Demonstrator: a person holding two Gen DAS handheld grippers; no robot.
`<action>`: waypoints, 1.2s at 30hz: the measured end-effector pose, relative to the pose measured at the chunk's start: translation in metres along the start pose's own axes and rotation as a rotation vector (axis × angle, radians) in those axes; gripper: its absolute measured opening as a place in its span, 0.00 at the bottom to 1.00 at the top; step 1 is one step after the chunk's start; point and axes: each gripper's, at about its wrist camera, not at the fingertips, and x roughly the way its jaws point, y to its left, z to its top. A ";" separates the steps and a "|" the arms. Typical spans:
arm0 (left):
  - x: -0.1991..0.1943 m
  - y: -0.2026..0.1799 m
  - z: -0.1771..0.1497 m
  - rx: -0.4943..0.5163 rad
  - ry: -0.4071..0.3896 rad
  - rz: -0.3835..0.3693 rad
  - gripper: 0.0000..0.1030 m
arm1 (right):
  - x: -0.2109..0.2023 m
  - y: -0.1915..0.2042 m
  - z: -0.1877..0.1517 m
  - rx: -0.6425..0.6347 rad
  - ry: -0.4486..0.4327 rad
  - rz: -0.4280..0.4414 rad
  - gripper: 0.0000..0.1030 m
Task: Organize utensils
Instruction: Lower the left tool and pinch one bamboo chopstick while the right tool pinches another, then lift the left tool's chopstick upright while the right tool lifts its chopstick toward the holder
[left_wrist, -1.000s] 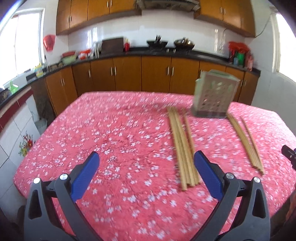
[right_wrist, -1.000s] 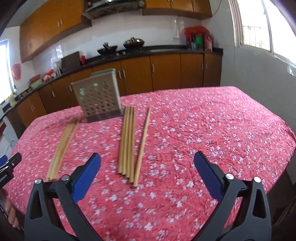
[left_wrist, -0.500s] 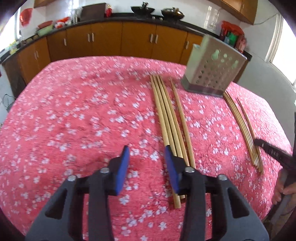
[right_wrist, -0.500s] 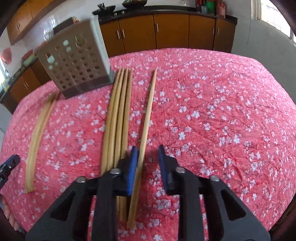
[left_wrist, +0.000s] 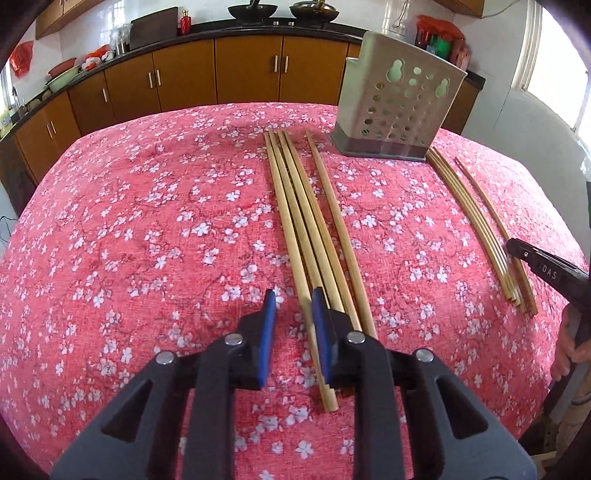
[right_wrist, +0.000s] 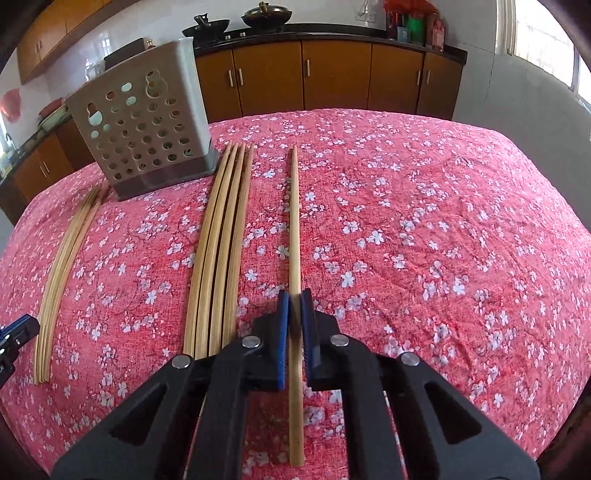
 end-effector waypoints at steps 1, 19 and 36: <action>0.001 0.001 0.000 -0.005 0.007 0.004 0.17 | 0.000 0.000 0.000 -0.006 0.001 0.000 0.08; 0.034 0.072 0.047 -0.073 -0.023 0.089 0.11 | 0.026 -0.015 0.036 -0.007 -0.020 -0.018 0.08; 0.020 0.066 0.033 -0.022 -0.055 0.131 0.08 | 0.012 -0.016 0.019 -0.013 -0.026 -0.011 0.08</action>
